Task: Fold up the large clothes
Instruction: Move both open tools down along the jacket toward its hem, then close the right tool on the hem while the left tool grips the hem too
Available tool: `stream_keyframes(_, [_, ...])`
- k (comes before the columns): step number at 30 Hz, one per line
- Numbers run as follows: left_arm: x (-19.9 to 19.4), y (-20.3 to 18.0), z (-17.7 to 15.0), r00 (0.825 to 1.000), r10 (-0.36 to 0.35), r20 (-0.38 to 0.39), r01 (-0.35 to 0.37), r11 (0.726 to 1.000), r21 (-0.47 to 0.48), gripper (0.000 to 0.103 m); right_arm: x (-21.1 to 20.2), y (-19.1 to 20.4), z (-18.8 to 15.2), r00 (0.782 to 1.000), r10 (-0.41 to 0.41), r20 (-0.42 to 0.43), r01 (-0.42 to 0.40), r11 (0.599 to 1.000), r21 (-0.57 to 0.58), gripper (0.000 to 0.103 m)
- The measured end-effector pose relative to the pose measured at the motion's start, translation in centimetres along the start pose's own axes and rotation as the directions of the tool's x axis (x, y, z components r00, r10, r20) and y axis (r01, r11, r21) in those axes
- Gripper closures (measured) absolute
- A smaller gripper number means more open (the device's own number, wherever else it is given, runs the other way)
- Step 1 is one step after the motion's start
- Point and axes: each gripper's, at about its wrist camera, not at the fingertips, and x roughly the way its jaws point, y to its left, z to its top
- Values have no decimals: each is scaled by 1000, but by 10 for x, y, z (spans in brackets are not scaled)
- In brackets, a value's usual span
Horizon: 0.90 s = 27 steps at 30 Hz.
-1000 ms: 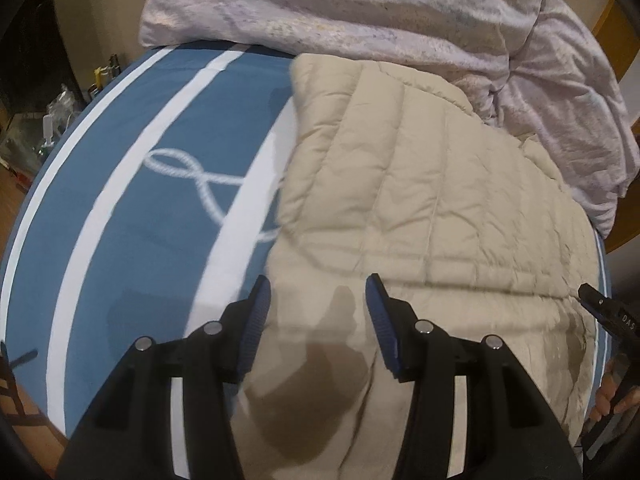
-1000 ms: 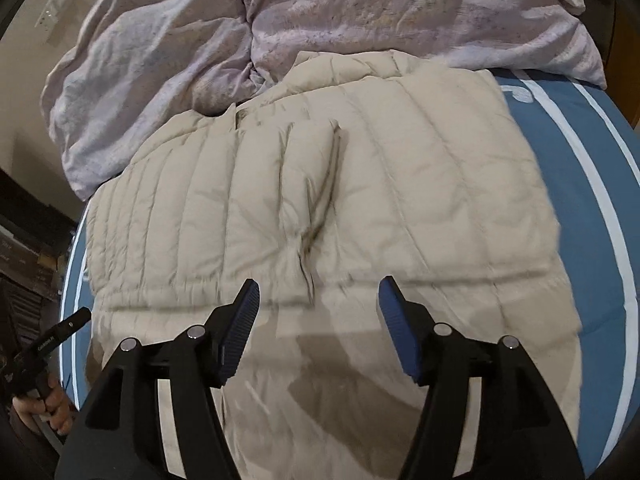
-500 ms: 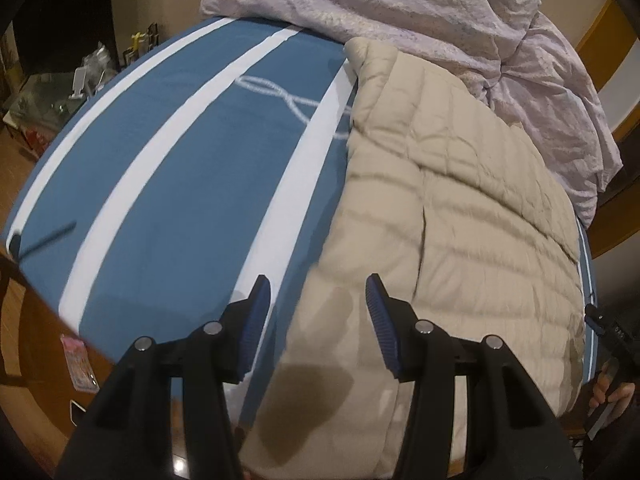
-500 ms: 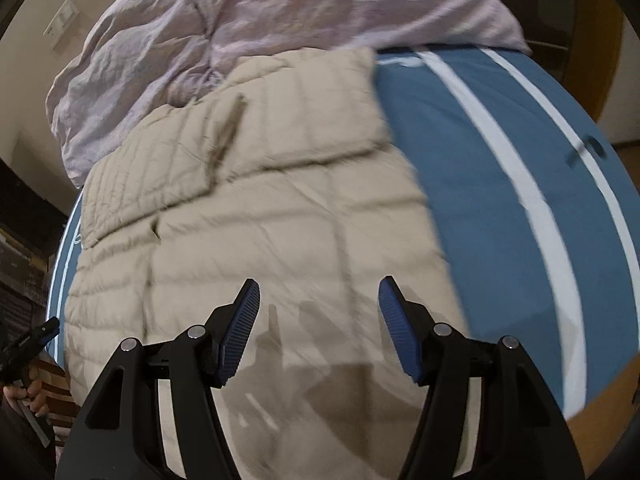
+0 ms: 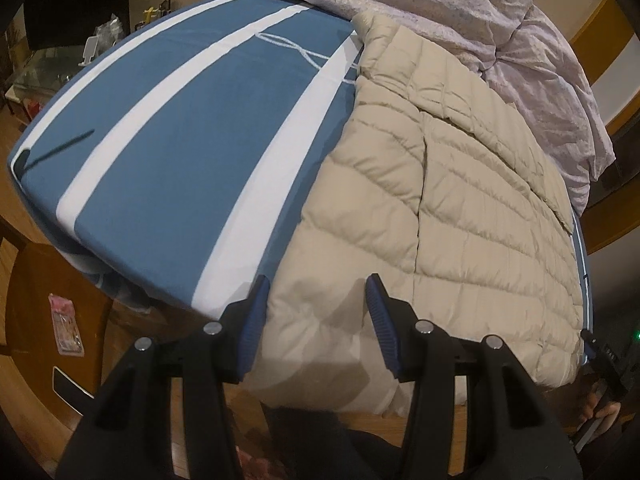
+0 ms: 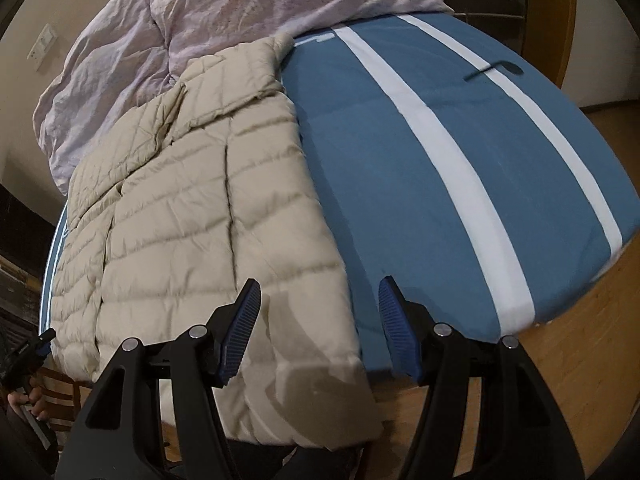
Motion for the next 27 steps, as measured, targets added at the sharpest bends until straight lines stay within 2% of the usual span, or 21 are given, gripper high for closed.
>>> stream_keyframes(4, [1, -1, -6, 1000, -3, 1, 3, 1000, -10, 53, 1, -4, -11, 1000, 25, -8, -26, 1000, -5, 41])
stream_keyframes(14, [0, 2, -17, 999, -28, 23, 29, 999, -29, 53, 2, -1, -27, 995, 96, -20, -96, 995, -11, 57])
stream_keyframes(19, [-2, 5, -23, 998, -51, 33, 52, 998, -43, 60, 2, -1, -35, 987, 156, -35, -157, 988, -10, 68])
stream_keyframes(27, [-3, 10, -35, 995, -102, 24, 103, 992, -72, 70, 2, -4, -45, 971, 235, -49, -235, 972, 18, 77])
